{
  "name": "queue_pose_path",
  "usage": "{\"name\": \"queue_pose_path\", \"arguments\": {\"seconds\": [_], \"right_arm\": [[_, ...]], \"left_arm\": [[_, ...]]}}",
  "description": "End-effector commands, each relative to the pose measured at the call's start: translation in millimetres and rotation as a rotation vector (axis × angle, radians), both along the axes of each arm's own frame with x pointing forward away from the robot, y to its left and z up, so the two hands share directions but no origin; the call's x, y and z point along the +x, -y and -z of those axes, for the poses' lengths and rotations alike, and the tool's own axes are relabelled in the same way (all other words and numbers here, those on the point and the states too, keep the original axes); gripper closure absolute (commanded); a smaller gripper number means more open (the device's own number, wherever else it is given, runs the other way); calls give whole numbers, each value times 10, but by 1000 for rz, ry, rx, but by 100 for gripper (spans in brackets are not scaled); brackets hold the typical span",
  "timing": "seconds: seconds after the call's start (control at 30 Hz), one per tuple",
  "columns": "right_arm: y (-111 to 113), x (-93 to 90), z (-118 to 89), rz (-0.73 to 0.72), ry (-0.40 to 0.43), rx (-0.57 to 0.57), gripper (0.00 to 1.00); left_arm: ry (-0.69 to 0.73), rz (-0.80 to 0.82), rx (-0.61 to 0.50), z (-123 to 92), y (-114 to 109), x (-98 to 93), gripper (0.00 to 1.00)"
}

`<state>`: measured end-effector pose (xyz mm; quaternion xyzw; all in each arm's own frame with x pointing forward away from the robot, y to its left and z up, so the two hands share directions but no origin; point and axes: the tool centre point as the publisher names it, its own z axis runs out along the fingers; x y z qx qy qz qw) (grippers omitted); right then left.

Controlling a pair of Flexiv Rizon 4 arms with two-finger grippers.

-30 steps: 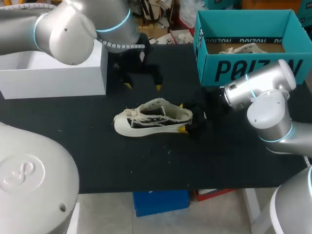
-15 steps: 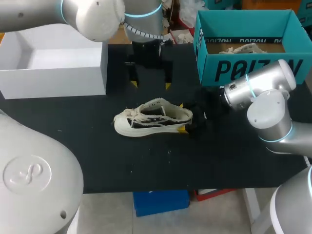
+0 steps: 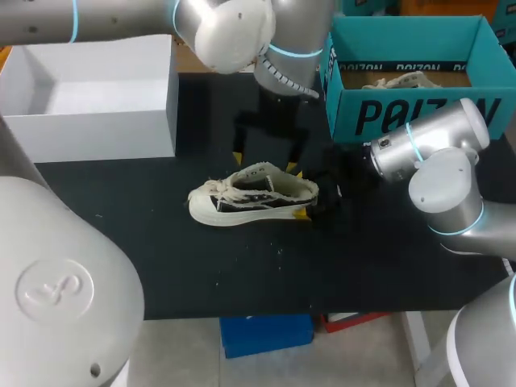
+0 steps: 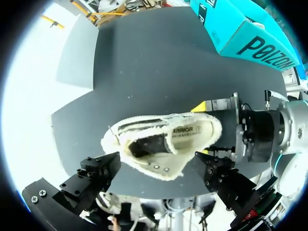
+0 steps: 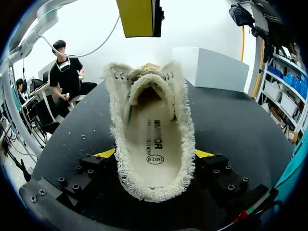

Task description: Take the shoe out of the shoebox, open the shoe tongue, remove and reinsert the insole, then place the shoe into the shoebox

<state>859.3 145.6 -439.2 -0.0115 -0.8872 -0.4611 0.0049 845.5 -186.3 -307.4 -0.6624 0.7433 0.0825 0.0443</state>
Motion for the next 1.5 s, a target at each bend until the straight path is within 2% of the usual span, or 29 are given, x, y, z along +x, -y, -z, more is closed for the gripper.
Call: {"name": "queue_pose_path", "arguments": {"seconds": [0.03, 0.43, 1.0, 1.03, 1.07, 1.1, 1.23, 1.3, 1.4, 1.43, 1.5], "right_arm": [[-20, 17, 31, 1, -1, -1, 100], [-20, 17, 31, 1, -1, -1, 100], [-20, 17, 31, 1, -1, -1, 100], [-20, 17, 31, 1, -1, -1, 100], [-20, 17, 31, 1, -1, -1, 100], [-20, 17, 31, 1, -1, -1, 100], [-20, 17, 31, 1, -1, -1, 100], [-20, 17, 31, 1, -1, -1, 100], [-20, 17, 31, 1, -1, -1, 100], [-20, 17, 31, 1, -1, -1, 100], [-20, 17, 31, 1, -1, -1, 100]], "left_arm": [[7, 7, 284, 116, 61, 25, 0], [-21, -17, 332, 358, -8, -83, 0], [-24, -43, 412, 508, -157, -152, 0], [-24, -45, 413, 511, -162, -155, 11], [-24, -45, 414, 516, -167, -157, 35], [-21, -48, 417, 524, -175, -156, 50], [2, -50, 390, 544, -191, -144, 79], [24, -37, 394, 541, -194, -141, 90], [31, -33, 386, 547, -197, -143, 93], [35, -32, 383, 549, -197, -143, 99], [40, -31, 381, 550, -197, -143, 100]]}}
